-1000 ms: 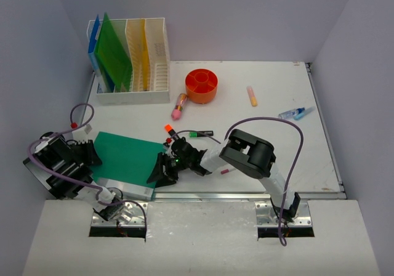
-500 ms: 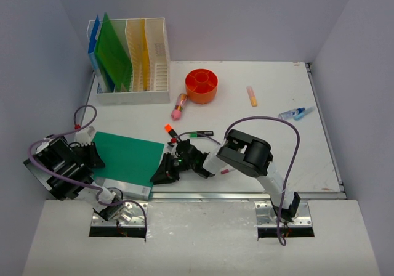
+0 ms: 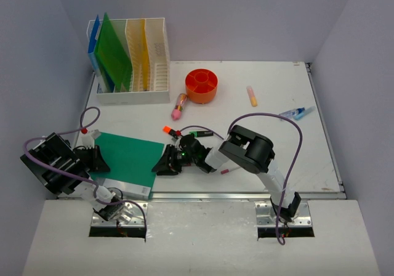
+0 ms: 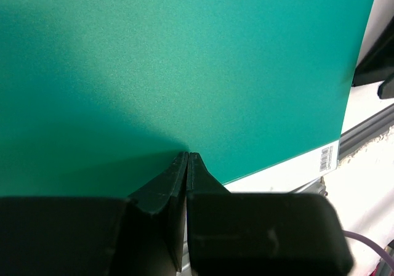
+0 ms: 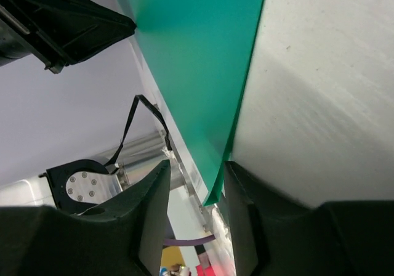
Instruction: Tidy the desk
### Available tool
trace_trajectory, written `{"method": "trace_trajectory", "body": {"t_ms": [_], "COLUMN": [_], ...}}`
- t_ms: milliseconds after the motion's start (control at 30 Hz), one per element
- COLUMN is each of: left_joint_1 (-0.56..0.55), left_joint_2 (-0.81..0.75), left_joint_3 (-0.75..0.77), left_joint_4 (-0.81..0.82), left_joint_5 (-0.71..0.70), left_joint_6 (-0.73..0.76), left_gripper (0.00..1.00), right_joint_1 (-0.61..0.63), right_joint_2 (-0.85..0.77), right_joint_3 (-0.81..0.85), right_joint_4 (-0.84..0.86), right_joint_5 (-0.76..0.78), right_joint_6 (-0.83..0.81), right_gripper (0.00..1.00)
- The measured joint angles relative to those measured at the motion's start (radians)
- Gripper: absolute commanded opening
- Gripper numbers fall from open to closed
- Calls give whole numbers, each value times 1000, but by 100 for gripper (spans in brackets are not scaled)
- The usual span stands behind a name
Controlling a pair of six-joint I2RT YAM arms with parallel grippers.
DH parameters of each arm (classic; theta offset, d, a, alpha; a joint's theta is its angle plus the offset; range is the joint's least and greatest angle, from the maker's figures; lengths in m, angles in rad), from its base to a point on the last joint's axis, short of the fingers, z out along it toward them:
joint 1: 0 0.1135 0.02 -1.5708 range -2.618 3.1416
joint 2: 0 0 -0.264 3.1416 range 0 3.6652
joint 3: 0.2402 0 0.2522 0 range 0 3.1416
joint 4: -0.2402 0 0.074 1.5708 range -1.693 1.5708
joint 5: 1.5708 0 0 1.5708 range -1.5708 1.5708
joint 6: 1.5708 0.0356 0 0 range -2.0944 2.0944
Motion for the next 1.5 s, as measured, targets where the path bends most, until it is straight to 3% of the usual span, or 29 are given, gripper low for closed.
{"method": "trace_trajectory", "body": {"t_ms": [67,400,733,967,1100,1367,1500], "left_joint_1": [0,0,0,0,0,0,0], "left_joint_2": [0,-41,-156,-183,-183,-169,-162], "left_joint_3": [0,-5,-31,-41,-44,-45,-45], "left_joint_4": [-2,14,39,44,46,46,43], "left_joint_5": [1,6,9,9,7,5,5], "left_joint_6": [3,5,4,2,2,2,4], "left_gripper": [1,0,0,0,0,0,0], "right_joint_1": [3,52,192,192,176,119,83], "right_joint_2": [-10,-124,-45,8,39,47,47], "right_joint_3": [0,-13,102,117,117,102,66], "right_joint_4": [-5,-222,-253,-155,-84,-14,8], "right_joint_5": [-6,5,17,27,30,41,44], "right_joint_6": [-25,-129,-51,10,50,65,44], "right_gripper": [56,64,63,40,34,0,0]}}
